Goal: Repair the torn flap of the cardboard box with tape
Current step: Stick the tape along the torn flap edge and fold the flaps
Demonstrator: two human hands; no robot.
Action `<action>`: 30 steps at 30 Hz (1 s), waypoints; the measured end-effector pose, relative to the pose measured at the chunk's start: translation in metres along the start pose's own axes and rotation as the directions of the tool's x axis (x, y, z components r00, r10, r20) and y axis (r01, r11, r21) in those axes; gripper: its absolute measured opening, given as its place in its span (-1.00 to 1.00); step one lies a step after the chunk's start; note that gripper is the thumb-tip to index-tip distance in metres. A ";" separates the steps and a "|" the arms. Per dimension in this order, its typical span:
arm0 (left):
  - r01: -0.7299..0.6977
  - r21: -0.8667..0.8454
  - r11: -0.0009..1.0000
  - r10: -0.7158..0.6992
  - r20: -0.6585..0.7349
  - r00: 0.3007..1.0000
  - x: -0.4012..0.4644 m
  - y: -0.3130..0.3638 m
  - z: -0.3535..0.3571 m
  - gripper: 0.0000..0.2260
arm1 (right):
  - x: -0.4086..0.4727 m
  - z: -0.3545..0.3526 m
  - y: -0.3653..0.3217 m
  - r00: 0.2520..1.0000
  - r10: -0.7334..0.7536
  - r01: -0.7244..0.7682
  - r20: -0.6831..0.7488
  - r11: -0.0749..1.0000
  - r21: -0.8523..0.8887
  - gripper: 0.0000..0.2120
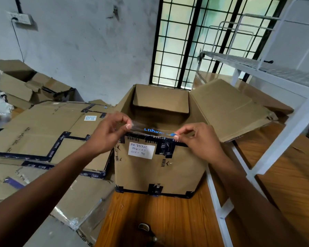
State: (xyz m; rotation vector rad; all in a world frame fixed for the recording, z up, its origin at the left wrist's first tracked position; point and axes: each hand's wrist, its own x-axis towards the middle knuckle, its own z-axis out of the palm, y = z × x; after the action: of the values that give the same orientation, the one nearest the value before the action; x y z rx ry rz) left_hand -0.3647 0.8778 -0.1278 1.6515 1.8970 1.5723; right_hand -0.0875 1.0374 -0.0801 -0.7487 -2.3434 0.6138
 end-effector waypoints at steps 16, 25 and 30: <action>0.219 0.130 0.967 -0.224 0.023 0.974 0.071 -0.085 -0.028 -0.74 | 0.098 0.079 0.026 0.978 0.183 -0.190 0.098 0.979 0.069 -0.92; 0.304 0.011 0.953 -0.301 0.188 0.935 0.076 -0.097 -0.029 -0.66 | 0.099 0.078 0.048 0.925 0.240 -0.298 0.294 0.939 0.170 -0.93; 0.305 -0.016 0.952 -0.289 0.273 0.918 0.077 -0.088 -0.031 -0.81 | 0.099 0.072 0.045 0.885 0.250 -0.343 0.394 0.920 0.188 -0.91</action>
State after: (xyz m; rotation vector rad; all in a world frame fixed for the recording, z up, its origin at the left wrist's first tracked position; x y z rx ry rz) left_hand -0.4687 0.9370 -0.1455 1.3888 1.8357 1.2072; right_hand -0.1835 1.1162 -0.1182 -0.9517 -2.4220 1.2600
